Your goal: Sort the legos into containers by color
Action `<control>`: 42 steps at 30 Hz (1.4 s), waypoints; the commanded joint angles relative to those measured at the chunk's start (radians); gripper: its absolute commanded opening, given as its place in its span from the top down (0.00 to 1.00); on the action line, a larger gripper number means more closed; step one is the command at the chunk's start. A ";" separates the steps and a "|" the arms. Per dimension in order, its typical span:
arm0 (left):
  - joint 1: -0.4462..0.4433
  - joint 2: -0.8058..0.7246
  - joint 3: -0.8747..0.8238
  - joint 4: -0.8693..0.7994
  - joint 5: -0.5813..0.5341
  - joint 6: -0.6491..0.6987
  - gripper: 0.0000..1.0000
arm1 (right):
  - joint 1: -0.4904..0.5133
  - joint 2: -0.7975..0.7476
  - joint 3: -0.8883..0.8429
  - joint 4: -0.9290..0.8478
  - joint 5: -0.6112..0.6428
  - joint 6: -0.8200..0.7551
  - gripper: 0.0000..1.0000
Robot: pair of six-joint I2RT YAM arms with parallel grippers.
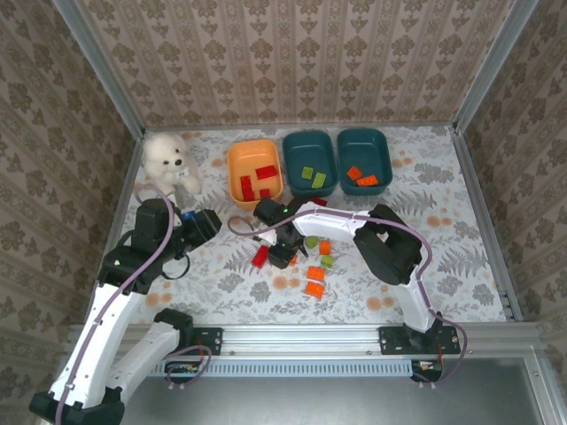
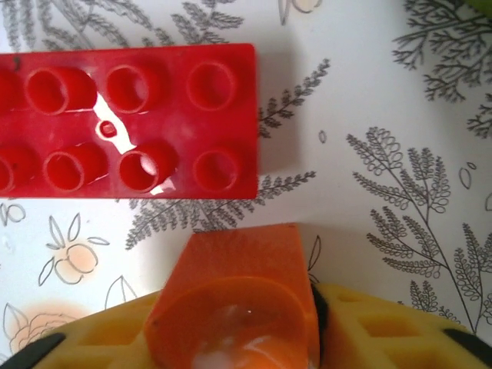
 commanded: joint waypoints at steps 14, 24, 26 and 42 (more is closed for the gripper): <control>-0.078 0.174 -0.018 0.178 0.170 0.062 0.28 | -0.192 -0.319 -0.003 0.015 0.124 0.273 0.71; -0.279 0.567 0.193 0.330 0.201 0.128 0.29 | -0.557 -0.245 0.120 0.010 0.286 0.409 0.72; -0.280 0.607 0.225 0.343 0.212 0.131 0.29 | -0.607 -0.187 0.165 0.032 0.306 0.407 0.72; -0.272 0.572 0.215 0.312 0.172 0.096 0.29 | -0.734 0.270 0.602 -0.098 0.345 0.392 0.68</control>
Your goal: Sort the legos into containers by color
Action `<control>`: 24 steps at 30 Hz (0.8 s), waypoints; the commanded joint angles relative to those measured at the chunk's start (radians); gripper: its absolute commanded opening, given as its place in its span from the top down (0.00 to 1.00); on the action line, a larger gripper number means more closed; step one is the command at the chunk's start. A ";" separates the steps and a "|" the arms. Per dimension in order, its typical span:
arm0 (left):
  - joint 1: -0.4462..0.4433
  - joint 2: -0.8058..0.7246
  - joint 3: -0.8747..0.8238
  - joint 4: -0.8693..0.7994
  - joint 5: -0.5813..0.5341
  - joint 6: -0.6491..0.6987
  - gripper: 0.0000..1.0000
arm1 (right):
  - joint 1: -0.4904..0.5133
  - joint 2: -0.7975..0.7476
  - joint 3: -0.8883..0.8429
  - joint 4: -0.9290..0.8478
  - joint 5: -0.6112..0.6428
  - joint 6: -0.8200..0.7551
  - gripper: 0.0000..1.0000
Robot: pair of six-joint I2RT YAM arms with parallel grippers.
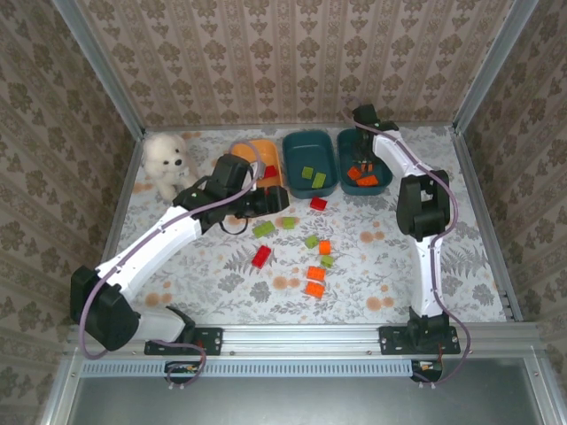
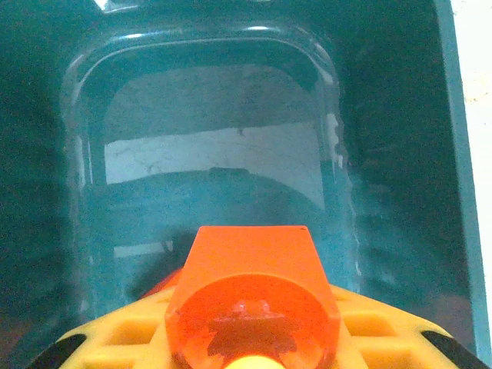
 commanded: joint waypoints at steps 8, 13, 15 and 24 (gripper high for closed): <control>0.005 -0.046 -0.037 -0.014 -0.027 -0.035 0.29 | -0.025 0.156 0.217 -0.191 0.076 -0.004 0.68; 0.005 -0.048 -0.042 -0.007 -0.027 -0.044 0.29 | -0.025 0.187 0.237 -0.210 0.089 -0.009 0.65; 0.005 -0.053 -0.044 -0.007 -0.028 -0.047 0.29 | -0.023 0.201 0.258 -0.220 0.087 -0.015 0.64; 0.007 -0.086 -0.067 -0.036 -0.041 -0.027 0.29 | 0.008 0.148 0.338 -0.237 0.064 -0.058 0.35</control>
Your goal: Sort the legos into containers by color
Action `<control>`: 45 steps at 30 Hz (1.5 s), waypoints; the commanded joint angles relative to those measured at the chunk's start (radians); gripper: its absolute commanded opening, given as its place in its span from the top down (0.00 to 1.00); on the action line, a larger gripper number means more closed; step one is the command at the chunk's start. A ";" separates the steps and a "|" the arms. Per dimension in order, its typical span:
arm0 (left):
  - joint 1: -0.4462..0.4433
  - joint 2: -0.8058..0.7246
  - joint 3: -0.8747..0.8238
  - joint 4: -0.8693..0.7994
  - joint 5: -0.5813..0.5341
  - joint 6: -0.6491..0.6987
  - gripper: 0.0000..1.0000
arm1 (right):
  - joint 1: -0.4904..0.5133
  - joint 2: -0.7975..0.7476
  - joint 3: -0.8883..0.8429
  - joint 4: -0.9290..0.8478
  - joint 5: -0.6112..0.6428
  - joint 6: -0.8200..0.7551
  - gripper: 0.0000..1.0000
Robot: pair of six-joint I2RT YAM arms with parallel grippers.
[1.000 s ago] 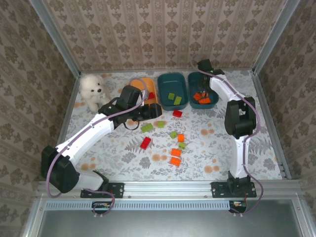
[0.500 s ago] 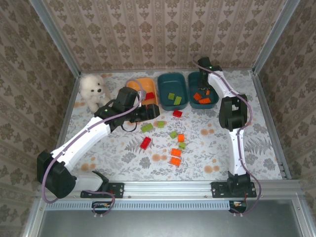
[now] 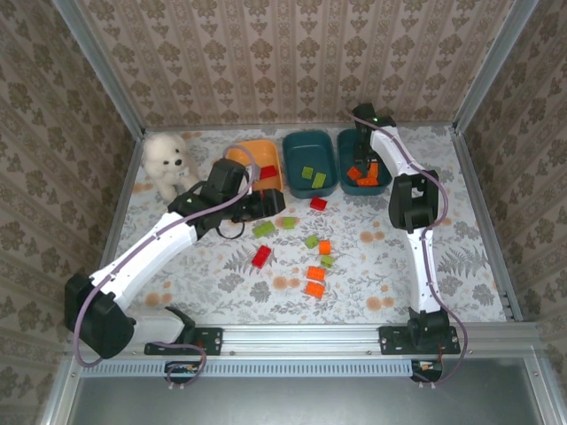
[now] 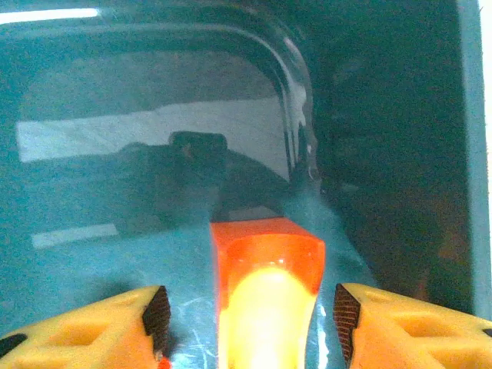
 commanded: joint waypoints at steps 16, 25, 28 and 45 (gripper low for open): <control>-0.010 0.027 0.012 -0.138 0.004 0.027 0.34 | 0.258 -0.793 -0.446 0.240 -0.290 0.091 0.38; -0.203 0.266 0.151 -0.149 -0.016 0.069 0.36 | 0.371 -1.405 -1.085 0.339 -0.514 0.250 0.36; -0.293 0.368 0.212 -0.194 -0.054 0.109 0.35 | 0.371 -1.612 -1.173 0.321 -0.524 0.292 0.24; -0.491 0.777 0.504 -0.374 -0.271 0.123 0.31 | 0.370 -1.882 -1.147 0.154 -0.672 0.379 0.07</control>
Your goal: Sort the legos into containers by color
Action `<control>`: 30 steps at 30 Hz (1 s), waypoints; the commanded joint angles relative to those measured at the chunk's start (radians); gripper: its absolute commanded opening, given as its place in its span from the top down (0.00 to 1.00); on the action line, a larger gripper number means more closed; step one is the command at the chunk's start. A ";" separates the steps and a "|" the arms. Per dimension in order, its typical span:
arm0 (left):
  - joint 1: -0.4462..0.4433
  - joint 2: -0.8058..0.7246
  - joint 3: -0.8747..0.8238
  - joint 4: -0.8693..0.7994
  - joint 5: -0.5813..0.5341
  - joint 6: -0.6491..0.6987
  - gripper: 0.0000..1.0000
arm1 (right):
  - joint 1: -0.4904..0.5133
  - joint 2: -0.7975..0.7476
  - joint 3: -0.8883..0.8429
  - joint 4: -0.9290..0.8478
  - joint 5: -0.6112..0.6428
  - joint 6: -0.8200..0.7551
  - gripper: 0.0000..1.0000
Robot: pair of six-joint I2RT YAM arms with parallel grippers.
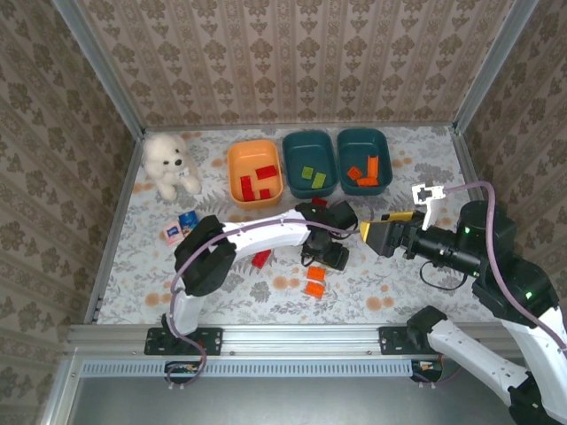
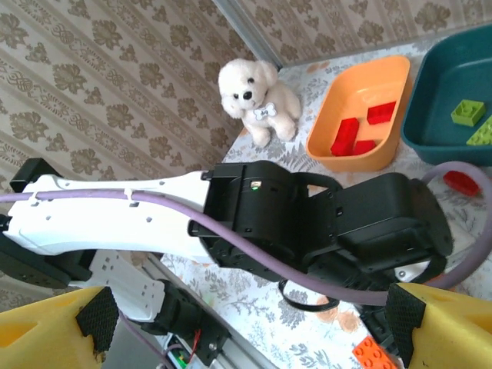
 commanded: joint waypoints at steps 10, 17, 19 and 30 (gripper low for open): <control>-0.018 0.116 0.093 -0.069 -0.069 0.038 0.40 | 0.000 -0.015 -0.004 -0.021 -0.038 0.028 0.07; -0.018 0.165 0.128 -0.083 -0.070 0.059 0.57 | 0.000 -0.002 0.002 -0.020 -0.035 0.030 0.07; -0.019 0.161 0.132 -0.086 -0.080 0.064 0.70 | 0.001 -0.001 0.001 -0.021 -0.031 0.031 0.07; 0.070 -0.054 0.223 -0.167 -0.110 0.035 0.77 | 0.001 0.026 0.053 0.000 0.025 0.014 0.09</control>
